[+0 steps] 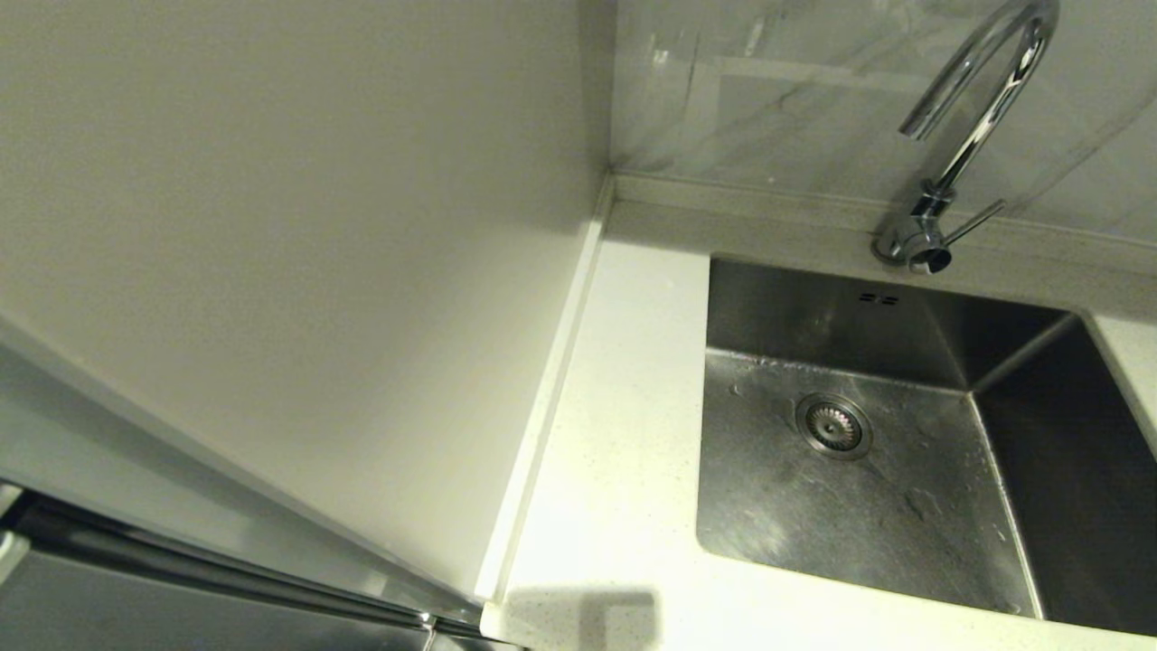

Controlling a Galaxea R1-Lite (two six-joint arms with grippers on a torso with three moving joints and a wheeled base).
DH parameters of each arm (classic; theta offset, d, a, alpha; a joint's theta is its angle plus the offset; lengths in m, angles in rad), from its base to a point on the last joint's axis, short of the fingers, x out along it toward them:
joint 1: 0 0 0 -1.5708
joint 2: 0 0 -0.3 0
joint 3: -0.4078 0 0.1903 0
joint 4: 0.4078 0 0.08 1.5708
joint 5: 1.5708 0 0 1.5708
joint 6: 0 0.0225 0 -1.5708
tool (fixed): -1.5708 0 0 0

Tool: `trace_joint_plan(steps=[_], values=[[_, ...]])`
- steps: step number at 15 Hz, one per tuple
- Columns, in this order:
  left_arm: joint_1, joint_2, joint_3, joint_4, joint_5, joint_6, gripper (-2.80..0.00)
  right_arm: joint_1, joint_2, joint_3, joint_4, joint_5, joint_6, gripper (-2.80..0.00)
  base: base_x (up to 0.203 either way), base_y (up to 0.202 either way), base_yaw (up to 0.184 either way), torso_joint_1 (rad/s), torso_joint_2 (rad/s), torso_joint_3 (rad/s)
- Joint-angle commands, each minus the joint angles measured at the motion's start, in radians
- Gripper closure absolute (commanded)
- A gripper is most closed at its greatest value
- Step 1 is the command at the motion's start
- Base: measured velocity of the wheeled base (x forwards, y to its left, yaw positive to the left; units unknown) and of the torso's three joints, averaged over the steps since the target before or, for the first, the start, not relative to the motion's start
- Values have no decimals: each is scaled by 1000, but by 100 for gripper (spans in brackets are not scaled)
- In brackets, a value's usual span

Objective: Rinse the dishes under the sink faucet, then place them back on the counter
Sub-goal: Put a bowl into the sink

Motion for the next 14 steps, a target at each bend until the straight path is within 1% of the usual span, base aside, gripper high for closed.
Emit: trace_joint_plan(steps=[1, 4, 6, 8, 10, 12, 14], values=[[0, 0, 3, 0, 0, -1, 0, -1, -1, 0, 0, 1, 0, 0, 0, 0, 0, 0, 0, 0], [0, 0, 3, 0, 0, -1, 0, 0, -1, 1, -3, -2, -6, 0, 0, 0, 0, 0, 0, 0], [0, 0, 3, 0, 0, -1, 0, 0, 0, -53, -6, -15, -5, 0, 0, 0, 0, 0, 0, 0], [0, 0, 3, 0, 1, -1, 0, 0, 20, -217, 41, -11, -3, 0, 0, 0, 0, 0, 0, 0], [0, 0, 3, 0, 0, -1, 0, -1, 121, -436, 145, -3, 0, 0, 0, 0, 0, 0, 0, 0], [0, 0, 3, 0, 0, -1, 0, -1, 352, -647, 218, 0, 20, 0, 0, 0, 0, 0, 0, 0], [0, 0, 3, 0, 0, -1, 0, -1, 643, -905, 259, -5, 77, 0, 0, 0, 0, 0, 0, 0]])
